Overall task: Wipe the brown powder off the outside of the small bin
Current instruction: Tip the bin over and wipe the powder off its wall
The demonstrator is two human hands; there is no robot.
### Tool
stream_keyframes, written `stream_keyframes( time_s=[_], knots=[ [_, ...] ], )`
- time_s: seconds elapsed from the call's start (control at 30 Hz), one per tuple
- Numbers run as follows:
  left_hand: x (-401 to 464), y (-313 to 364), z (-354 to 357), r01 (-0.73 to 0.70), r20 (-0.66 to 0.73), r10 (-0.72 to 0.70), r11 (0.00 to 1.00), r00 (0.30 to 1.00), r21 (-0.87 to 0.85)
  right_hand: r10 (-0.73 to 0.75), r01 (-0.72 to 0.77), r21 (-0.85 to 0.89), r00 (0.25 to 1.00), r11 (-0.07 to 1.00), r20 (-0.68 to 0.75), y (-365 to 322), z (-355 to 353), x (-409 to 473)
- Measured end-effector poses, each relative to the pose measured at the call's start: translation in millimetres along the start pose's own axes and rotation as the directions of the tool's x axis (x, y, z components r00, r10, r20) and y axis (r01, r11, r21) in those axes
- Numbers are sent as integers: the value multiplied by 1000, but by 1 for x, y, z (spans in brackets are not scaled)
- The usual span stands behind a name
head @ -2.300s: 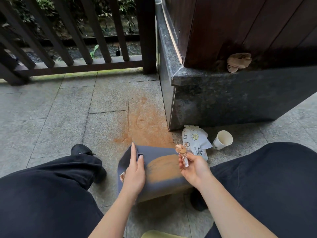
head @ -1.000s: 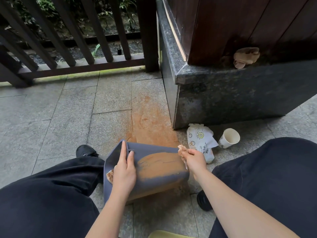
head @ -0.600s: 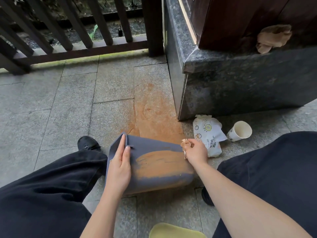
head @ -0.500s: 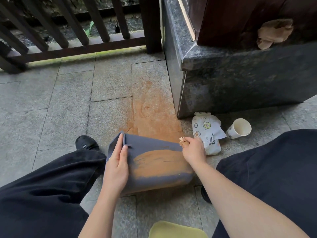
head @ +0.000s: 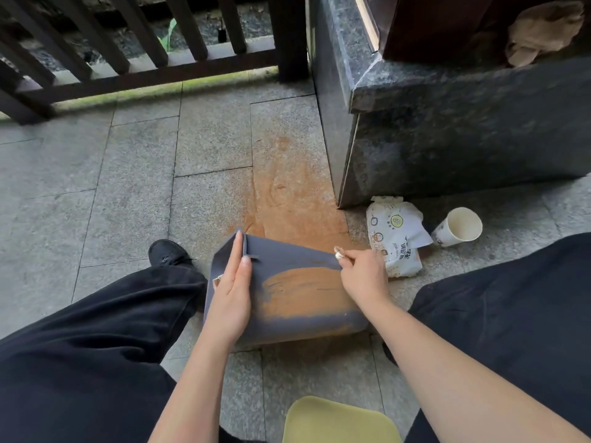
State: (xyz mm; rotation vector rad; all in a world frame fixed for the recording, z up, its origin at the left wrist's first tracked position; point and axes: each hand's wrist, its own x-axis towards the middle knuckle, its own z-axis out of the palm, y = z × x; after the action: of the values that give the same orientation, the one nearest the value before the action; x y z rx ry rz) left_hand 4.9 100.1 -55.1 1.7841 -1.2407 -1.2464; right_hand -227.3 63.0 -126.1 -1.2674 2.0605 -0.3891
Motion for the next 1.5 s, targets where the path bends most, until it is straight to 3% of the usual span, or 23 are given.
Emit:
stream_keyframes(
  time_s=[0.17, 0.3, 0.4, 0.57, 0.63, 0.73, 0.8, 0.9, 1.0, 1.17, 1.3, 1.5],
  knots=[
    [-3, 1, 7, -25, 30, 25, 999, 999, -29, -266, 267, 129, 964, 955, -24, -39, 13, -36],
    [-1, 0, 9, -50, -10, 49, 998, 999, -46, -524, 517, 200, 851, 832, -21, -69, 22, -81],
    [0, -6, 8, -46, -66, 42, 997, 997, -68, -639, 623, 215, 769, 752, 6, -80, 32, -116],
    [-1, -13, 15, -21, -105, 14, 998, 994, -66, -672, 643, 247, 740, 725, 44, -65, 27, -116],
    [-2, -12, 18, -12, -106, 7, 999, 994, -48, -624, 604, 279, 781, 746, -23, -56, 19, -96],
    [-5, -8, 20, 15, -109, -17, 1000, 994, -21, -418, 435, 172, 899, 884, -128, -30, 4, -49],
    [-8, -4, 24, 6, -93, -7, 1000, 996, -8, -231, 239, 52, 964, 970, -129, -7, -3, -21],
    [-13, -2, 31, -14, -70, 16, 1000, 997, 17, -72, 73, 2, 988, 997, -133, 9, -4, -9],
    [-12, -3, 32, -19, -75, 21, 999, 997, 31, -210, 212, 8, 972, 977, -109, -13, 3, -25],
    [-12, 7, 36, -88, -79, 86, 996, 993, -24, -580, 585, 144, 810, 798, -79, -52, 14, -87],
    [-15, 9, 41, -104, -97, 97, 992, 990, -65, -659, 659, 159, 750, 735, -62, -55, 22, -118],
    [-14, 14, 44, -102, -65, 98, 992, 993, -68, -673, 668, 186, 739, 721, -45, -48, 13, -115]
  ],
)
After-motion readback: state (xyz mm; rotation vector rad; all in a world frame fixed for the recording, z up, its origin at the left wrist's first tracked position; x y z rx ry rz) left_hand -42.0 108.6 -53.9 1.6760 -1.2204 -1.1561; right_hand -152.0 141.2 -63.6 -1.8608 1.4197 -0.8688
